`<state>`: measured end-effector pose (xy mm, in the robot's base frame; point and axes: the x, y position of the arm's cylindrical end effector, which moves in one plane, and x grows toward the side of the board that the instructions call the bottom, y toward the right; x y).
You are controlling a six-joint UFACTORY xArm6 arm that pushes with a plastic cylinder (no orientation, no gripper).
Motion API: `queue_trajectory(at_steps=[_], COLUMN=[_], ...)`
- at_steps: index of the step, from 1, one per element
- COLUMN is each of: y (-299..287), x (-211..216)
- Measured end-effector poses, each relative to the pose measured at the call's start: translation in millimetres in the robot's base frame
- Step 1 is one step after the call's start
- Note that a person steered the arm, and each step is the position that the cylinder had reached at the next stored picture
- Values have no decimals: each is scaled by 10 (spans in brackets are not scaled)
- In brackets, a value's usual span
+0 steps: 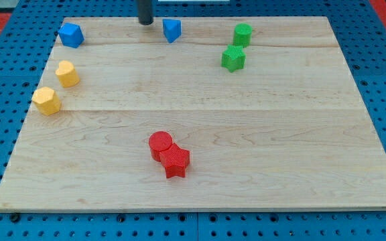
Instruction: Place the blue cube at the top left corner of the board
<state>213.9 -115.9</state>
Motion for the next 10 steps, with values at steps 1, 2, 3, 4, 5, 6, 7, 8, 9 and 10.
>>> queue_trajectory(at_steps=[1, 2, 3, 4, 5, 6, 7, 8, 9, 10], y=[113, 689, 565, -435, -1266, -1877, -1571, -1292, -1599, -1853], x=[217, 224, 400, 633, 894, 844, 639, 377, 365, 198])
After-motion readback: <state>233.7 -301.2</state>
